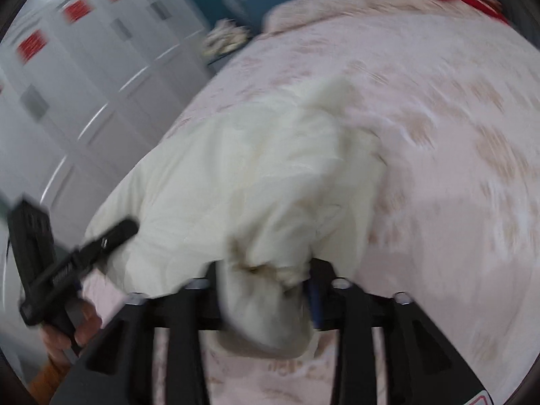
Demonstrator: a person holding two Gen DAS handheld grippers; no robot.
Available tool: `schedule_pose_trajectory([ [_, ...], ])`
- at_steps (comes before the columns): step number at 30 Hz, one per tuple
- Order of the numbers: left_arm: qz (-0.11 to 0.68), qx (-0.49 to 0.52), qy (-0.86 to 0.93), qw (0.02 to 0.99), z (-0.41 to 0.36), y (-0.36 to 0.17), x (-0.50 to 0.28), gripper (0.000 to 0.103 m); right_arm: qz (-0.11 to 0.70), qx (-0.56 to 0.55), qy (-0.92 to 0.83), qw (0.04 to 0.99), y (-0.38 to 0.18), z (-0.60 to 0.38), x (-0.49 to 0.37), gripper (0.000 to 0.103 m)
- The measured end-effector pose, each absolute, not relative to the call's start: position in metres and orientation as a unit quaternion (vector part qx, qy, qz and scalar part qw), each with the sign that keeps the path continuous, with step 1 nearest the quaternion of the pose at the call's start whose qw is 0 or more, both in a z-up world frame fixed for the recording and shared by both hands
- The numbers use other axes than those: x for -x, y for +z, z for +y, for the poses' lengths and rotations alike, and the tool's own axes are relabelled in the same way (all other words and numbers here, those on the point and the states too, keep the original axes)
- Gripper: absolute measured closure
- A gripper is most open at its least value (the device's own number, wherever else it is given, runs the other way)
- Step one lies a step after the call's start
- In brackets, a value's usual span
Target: Fold large clothes
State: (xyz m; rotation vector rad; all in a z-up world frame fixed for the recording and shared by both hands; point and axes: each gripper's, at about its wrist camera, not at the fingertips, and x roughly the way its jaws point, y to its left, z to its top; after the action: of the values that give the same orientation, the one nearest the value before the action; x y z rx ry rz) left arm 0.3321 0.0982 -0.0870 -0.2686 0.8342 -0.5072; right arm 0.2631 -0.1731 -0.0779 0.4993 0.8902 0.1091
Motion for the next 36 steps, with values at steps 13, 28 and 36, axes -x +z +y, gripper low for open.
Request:
schedule_pose_trajectory([
  [13, 0.44, 0.203, -0.268, 0.833, 0.125, -0.119, -0.333, 0.039, 0.449, -0.26, 0.094, 0.849, -0.084, -0.152, -0.268, 0.079],
  [28, 0.449, 0.118, -0.257, 0.848, 0.063, -0.129, -0.32, 0.028, 0.462, -0.289, 0.036, 0.838, -0.123, -0.226, -0.263, 0.057],
  [36, 0.418, 0.025, -0.132, 0.898, 0.079, -0.038, -0.3, 0.03, 0.431, -0.217, -0.023, 0.875, -0.029, -0.232, -0.211, 0.073],
])
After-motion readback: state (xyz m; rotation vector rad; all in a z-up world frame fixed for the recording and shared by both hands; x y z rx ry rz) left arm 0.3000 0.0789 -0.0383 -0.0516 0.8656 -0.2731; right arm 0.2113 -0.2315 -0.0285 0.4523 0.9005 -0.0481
